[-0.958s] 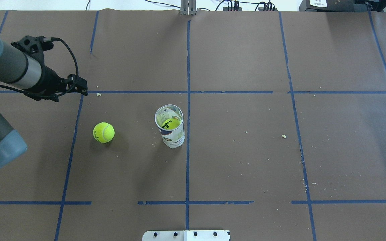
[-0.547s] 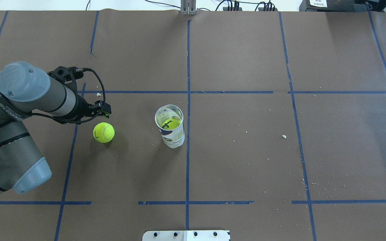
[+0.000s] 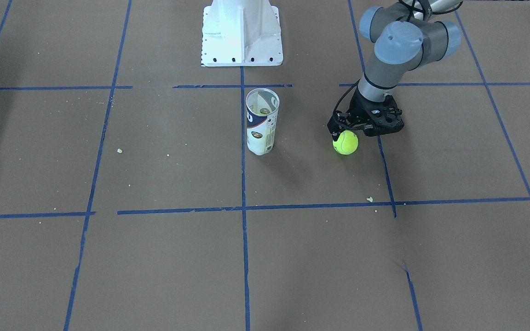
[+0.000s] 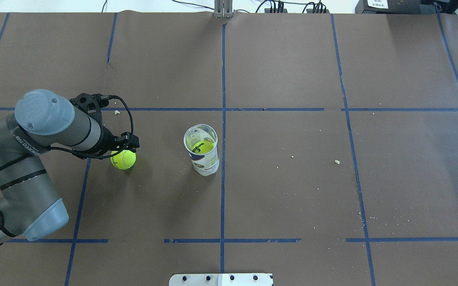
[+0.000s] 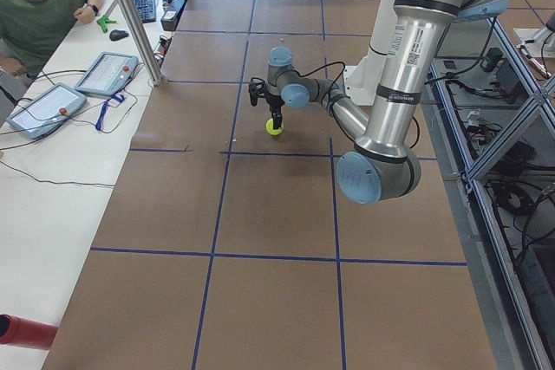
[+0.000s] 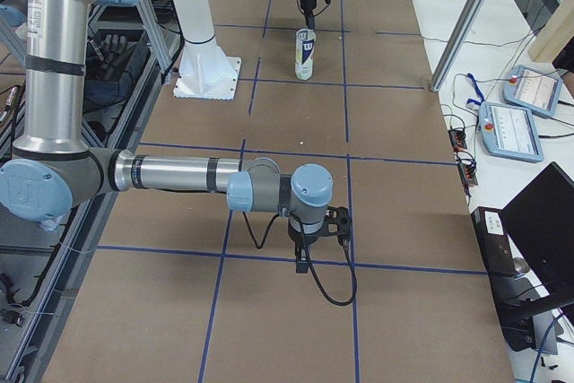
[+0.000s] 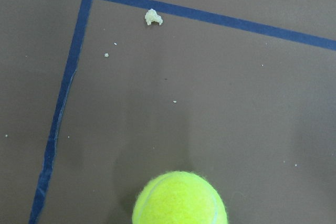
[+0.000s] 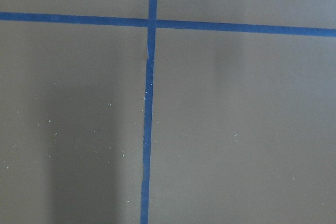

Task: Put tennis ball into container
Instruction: 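Close the left gripper around the tennis ball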

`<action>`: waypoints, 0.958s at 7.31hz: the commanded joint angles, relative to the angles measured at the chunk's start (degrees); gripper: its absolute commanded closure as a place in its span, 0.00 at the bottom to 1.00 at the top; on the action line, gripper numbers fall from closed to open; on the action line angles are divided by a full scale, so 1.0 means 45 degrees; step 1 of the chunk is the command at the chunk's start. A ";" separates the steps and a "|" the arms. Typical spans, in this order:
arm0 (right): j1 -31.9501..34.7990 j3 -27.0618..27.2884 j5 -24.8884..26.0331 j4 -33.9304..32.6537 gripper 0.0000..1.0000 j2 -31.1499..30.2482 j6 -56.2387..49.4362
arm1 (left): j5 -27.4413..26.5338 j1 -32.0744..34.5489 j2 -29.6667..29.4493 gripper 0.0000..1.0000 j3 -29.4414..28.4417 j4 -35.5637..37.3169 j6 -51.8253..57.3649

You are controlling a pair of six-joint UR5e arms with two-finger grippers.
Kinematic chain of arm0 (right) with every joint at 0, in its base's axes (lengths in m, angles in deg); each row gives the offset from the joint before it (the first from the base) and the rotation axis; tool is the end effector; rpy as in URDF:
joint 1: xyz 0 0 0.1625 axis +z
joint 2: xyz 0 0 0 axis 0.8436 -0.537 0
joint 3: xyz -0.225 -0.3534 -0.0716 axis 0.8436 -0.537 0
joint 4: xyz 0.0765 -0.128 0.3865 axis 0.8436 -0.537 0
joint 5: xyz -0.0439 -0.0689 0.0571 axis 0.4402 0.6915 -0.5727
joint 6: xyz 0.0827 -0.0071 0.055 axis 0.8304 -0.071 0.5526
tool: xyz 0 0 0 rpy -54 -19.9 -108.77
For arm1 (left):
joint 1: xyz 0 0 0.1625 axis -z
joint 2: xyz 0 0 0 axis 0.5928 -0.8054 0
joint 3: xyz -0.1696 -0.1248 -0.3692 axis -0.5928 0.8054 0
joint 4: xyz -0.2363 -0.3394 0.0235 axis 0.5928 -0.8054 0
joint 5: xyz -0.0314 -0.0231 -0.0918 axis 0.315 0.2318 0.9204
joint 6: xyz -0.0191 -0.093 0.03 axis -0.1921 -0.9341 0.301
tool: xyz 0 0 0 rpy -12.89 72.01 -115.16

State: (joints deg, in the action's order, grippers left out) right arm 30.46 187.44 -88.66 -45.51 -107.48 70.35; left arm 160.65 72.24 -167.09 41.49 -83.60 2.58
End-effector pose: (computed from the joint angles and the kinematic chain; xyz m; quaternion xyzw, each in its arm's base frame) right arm 0.0525 -0.4358 0.6611 -0.0090 -0.3505 -0.0178 0.9364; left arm 0.4217 -0.4268 0.3566 0.0105 0.4117 -0.1090 0.9047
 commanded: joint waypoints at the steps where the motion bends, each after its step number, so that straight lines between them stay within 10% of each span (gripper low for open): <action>1: 0.0000 0.0000 0.0000 0.0000 0.00 -0.0010 0.0000 | -0.0236 -0.0163 -0.0292 0.00 -0.0669 -0.0001 0.0001; 7: 0.0000 0.0000 0.0000 0.0000 0.00 -0.0010 0.0000 | -0.0258 -0.0572 -0.0314 0.01 -0.0925 -0.0021 0.0079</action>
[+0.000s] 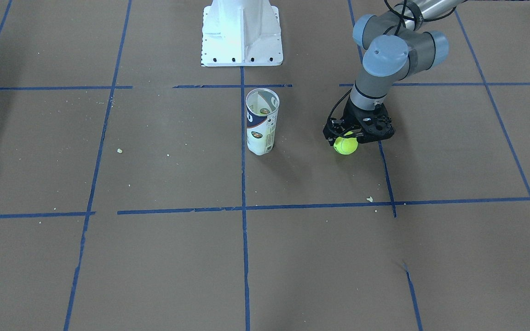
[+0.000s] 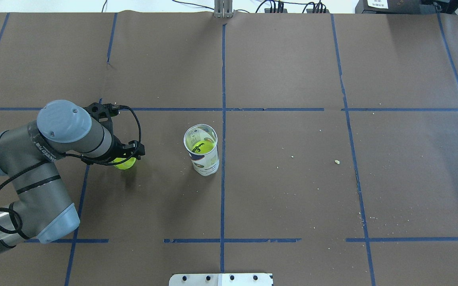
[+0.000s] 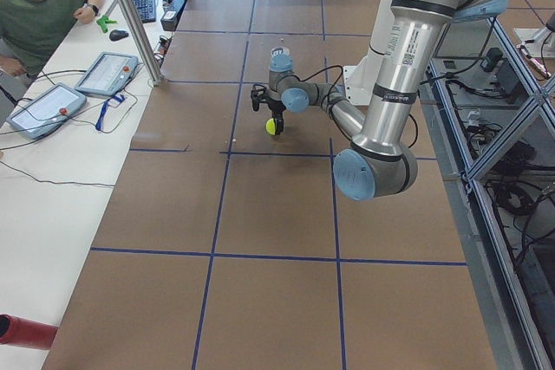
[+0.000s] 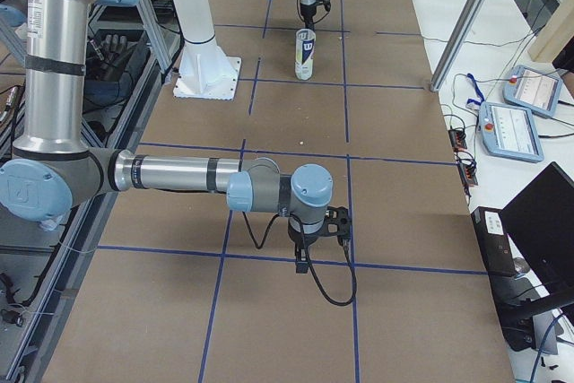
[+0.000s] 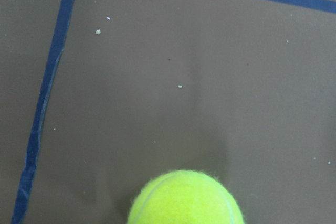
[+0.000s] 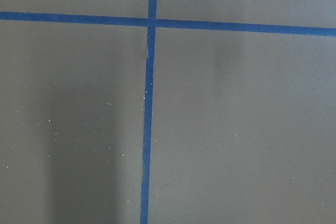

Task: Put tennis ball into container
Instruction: 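Close the left gripper around the tennis ball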

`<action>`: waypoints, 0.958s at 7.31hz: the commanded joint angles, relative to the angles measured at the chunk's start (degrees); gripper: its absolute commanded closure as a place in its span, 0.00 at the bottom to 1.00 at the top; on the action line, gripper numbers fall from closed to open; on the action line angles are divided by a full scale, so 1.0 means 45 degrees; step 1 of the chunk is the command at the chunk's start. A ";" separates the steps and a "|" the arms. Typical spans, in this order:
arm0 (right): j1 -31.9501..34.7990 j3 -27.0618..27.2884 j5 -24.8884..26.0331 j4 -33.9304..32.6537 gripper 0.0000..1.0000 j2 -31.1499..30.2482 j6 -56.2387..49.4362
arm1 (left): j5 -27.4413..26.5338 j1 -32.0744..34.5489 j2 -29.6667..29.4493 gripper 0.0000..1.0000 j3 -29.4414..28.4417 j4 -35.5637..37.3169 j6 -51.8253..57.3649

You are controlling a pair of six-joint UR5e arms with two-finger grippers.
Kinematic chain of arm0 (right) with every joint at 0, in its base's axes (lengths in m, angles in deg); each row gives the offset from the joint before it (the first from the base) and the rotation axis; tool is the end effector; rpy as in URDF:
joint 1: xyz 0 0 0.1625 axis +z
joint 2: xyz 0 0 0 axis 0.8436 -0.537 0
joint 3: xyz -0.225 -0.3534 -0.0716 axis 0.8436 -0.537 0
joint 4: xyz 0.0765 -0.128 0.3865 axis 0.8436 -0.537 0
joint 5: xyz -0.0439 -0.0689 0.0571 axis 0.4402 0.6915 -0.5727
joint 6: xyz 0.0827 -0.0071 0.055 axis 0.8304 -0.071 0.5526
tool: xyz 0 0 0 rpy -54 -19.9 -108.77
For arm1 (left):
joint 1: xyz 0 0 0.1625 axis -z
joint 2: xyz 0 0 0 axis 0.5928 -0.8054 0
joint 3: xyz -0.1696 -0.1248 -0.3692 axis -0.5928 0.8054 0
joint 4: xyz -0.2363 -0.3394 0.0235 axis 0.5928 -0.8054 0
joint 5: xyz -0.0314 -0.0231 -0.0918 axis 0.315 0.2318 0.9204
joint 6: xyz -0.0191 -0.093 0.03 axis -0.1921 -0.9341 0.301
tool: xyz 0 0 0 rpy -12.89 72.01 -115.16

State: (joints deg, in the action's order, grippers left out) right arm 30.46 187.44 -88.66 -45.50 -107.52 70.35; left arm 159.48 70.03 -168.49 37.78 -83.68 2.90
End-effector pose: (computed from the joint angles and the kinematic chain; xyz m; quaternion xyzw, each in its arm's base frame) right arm 0.0525 -0.4355 0.6614 -0.0093 -0.3505 -0.0177 0.9364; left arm 0.4522 -0.4221 0.3728 0.0042 0.3929 -0.0973 0.9144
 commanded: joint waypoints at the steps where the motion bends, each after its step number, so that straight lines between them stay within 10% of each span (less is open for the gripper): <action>1: 0.0000 0.0000 0.0000 0.0000 0.00 0.0000 0.0000 | -0.0017 -0.0102 -0.0002 0.07 -0.0121 -0.0003 0.0010; 7: 0.0000 0.0000 0.0000 0.0000 0.00 0.0019 0.0000 | -0.0037 0.0247 0.0231 0.93 0.1744 0.0521 0.0010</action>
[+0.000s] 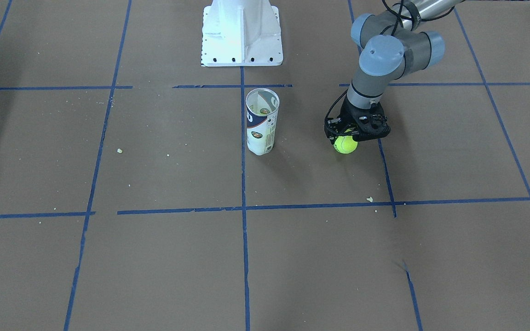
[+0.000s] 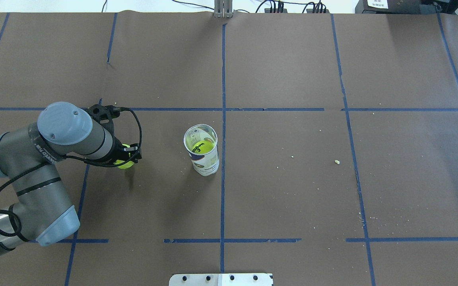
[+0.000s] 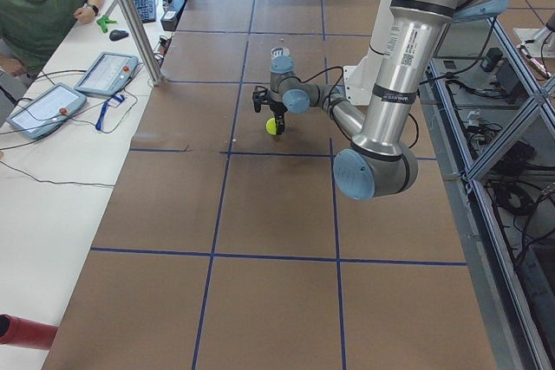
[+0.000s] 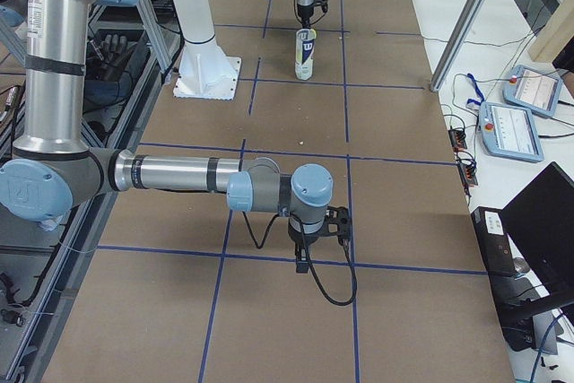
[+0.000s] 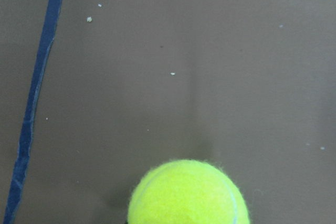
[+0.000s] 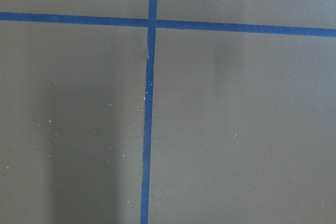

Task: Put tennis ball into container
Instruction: 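Close the left gripper around the tennis ball, then lift the ball with the left gripper and carry it over the clear cup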

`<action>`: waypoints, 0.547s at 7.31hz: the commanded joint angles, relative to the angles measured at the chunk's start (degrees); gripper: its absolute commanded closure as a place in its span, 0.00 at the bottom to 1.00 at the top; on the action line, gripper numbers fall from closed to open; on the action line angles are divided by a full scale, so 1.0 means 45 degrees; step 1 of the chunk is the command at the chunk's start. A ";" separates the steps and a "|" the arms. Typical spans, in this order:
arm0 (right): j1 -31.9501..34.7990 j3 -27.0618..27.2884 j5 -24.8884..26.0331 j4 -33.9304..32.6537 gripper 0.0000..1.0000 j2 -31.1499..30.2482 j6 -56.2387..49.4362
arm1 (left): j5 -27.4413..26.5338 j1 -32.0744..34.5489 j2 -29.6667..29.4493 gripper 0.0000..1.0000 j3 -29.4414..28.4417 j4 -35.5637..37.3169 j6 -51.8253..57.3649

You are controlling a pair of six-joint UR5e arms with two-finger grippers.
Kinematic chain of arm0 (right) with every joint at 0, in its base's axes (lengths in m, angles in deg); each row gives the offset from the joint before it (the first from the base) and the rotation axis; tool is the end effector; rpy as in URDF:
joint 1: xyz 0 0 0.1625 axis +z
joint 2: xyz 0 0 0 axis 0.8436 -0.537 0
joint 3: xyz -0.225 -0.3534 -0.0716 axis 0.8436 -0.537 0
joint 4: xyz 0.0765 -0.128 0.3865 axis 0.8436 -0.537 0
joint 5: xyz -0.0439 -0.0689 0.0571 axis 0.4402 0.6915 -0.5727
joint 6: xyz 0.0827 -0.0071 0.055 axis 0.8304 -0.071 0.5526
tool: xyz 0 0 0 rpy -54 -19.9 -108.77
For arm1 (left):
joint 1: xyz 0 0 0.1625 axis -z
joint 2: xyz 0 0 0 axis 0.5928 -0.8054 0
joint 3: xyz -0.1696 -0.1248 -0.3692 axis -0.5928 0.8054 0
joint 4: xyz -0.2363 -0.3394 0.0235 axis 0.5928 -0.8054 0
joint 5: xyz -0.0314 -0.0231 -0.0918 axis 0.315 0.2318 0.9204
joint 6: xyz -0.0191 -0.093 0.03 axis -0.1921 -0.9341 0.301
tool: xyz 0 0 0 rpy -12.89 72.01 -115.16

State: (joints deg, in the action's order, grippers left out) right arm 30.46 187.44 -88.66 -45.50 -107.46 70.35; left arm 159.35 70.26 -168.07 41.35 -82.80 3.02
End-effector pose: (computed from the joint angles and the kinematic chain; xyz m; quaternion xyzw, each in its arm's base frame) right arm 0.0525 -0.4360 0.6609 -0.0088 -0.3505 -0.0179 0.9364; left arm 0.4386 -0.4162 0.3500 0.0149 0.4085 -0.0943 0.9077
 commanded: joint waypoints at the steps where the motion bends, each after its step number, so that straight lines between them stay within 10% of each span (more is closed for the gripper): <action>1: 0.0000 0.0000 0.0000 0.0000 0.00 0.0005 0.0000 | -0.0009 0.0508 -0.0092 0.94 0.1890 0.1857 -0.0016; 4: 0.0000 0.0000 0.0000 -0.0019 0.00 0.0005 0.0000 | 0.0089 0.1331 -0.1275 0.98 0.4220 0.5139 -0.0172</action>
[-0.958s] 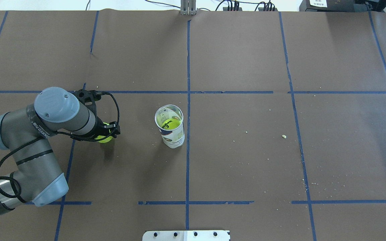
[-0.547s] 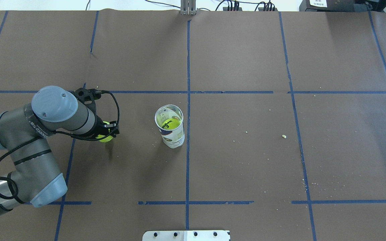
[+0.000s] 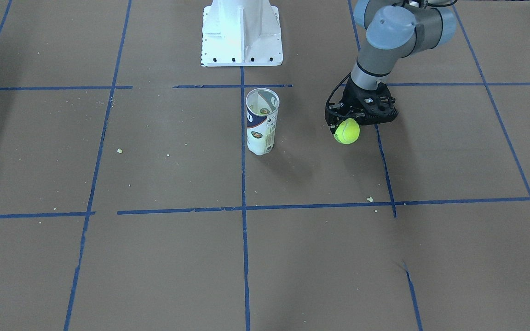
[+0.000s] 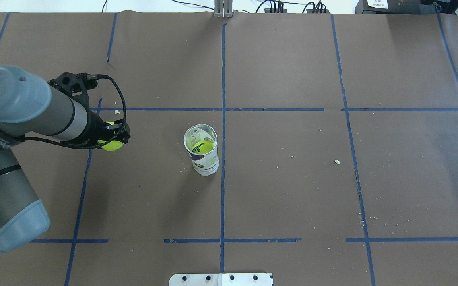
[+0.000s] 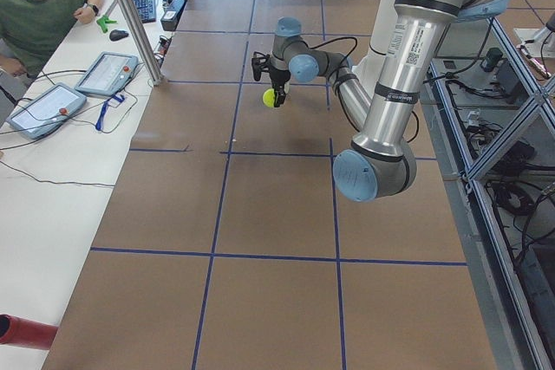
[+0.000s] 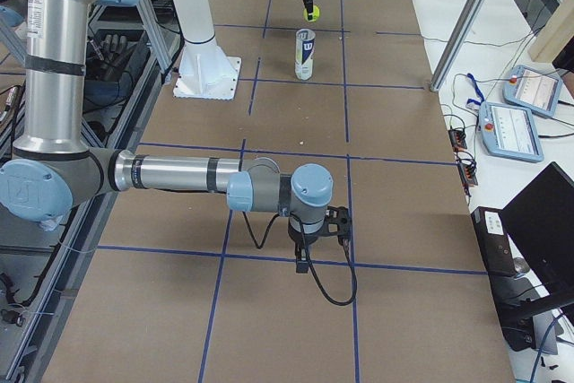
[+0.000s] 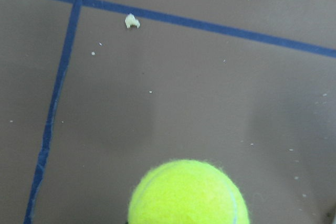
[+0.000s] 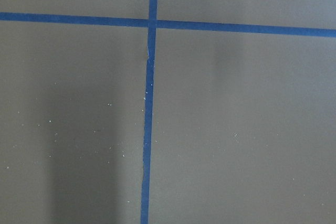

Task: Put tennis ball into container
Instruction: 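Lift the ball with the left gripper and carry it over the clear cup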

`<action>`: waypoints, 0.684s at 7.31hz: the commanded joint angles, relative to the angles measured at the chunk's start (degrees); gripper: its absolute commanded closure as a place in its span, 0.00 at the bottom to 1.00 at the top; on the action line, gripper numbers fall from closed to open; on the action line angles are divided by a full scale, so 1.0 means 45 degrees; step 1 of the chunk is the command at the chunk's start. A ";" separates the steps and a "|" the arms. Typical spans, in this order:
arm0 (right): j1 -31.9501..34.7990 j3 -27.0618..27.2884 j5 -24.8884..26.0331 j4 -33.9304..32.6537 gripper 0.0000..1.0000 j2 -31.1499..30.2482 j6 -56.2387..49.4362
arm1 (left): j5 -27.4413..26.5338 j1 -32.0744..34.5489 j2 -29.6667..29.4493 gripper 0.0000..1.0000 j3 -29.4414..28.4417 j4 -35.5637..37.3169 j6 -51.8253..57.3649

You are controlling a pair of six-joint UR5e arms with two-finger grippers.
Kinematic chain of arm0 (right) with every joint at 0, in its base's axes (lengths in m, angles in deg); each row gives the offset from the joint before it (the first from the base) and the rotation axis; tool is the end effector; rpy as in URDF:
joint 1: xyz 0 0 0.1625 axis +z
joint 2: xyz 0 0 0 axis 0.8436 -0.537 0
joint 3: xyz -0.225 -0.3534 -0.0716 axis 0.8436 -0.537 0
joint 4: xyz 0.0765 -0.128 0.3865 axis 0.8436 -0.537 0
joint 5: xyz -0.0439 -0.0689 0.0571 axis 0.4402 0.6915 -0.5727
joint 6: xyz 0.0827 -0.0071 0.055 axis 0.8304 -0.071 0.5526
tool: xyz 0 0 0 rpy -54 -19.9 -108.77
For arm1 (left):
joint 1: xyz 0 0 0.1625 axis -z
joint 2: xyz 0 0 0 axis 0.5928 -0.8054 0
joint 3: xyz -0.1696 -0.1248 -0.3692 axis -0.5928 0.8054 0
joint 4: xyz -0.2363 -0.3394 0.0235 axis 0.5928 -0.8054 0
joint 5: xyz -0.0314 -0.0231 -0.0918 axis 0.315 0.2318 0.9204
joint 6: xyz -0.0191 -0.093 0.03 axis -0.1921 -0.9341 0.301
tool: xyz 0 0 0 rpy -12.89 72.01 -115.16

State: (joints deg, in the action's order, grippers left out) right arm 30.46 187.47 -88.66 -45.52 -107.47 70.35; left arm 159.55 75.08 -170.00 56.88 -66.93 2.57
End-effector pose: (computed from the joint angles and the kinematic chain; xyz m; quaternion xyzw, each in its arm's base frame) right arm 0.0525 -0.4360 0.6608 -0.0088 -0.3505 -0.0179 0.9364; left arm 0.3510 -0.4102 0.2525 0.0353 0.4192 -0.1320 0.8976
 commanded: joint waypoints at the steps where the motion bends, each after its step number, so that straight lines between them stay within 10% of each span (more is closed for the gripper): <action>1: 0.0000 -0.0005 0.0000 0.0003 0.00 -0.0013 0.0000 | 0.0123 0.0184 -0.1922 0.98 0.0752 0.2806 -0.0460; 5: 0.0000 -0.0005 0.0000 0.0003 0.00 -0.0013 0.0000 | 0.0651 -0.0186 -0.4504 1.00 0.0171 0.4300 -0.2625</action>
State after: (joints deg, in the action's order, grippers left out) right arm 30.46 187.46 -88.66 -45.54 -107.52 70.35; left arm 162.33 75.11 -186.05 59.30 -49.90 -5.89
